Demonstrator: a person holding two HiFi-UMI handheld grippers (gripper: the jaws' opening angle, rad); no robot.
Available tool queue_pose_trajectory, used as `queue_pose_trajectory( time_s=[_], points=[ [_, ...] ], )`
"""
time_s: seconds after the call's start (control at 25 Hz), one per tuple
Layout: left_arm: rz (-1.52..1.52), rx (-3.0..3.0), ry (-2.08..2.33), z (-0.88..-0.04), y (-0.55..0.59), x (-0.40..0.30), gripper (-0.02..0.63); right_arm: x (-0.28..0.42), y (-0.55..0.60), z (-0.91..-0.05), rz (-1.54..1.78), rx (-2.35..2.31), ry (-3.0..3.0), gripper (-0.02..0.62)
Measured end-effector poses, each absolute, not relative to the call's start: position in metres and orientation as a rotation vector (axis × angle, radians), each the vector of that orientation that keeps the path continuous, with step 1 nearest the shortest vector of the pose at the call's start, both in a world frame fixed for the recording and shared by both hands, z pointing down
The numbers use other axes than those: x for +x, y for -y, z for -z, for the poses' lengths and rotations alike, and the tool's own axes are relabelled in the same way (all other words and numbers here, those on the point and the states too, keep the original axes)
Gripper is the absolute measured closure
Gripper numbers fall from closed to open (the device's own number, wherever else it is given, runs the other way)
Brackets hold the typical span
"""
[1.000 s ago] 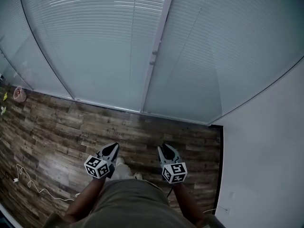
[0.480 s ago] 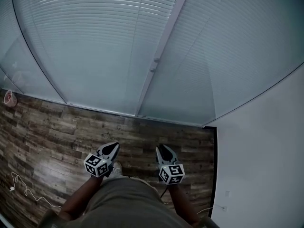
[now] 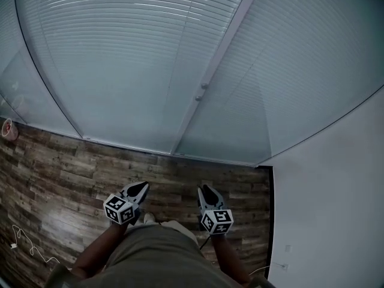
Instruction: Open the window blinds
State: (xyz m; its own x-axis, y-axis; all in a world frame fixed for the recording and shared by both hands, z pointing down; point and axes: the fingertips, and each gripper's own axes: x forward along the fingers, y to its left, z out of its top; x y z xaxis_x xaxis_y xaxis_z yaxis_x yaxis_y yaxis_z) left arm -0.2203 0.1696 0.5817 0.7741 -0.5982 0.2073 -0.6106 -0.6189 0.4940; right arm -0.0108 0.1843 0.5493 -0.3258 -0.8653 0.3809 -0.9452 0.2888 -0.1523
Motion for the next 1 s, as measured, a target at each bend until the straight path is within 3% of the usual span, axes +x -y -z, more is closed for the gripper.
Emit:
queue_pose_trajectory(
  time_s=[0.48, 1.0],
  points=[
    [-0.040, 2.414, 0.804, -0.575, -0.161, -0.213, 0.591, -0.021, -0.155, -0.534, -0.502, 1.637, 2.328, 0.499],
    [-0.048, 2.378, 0.895, -0.604, -0.138, -0.174, 0.592, 0.020, -0.121, -0.567, -0.523, 1.587, 2.398, 0.499]
  ],
)
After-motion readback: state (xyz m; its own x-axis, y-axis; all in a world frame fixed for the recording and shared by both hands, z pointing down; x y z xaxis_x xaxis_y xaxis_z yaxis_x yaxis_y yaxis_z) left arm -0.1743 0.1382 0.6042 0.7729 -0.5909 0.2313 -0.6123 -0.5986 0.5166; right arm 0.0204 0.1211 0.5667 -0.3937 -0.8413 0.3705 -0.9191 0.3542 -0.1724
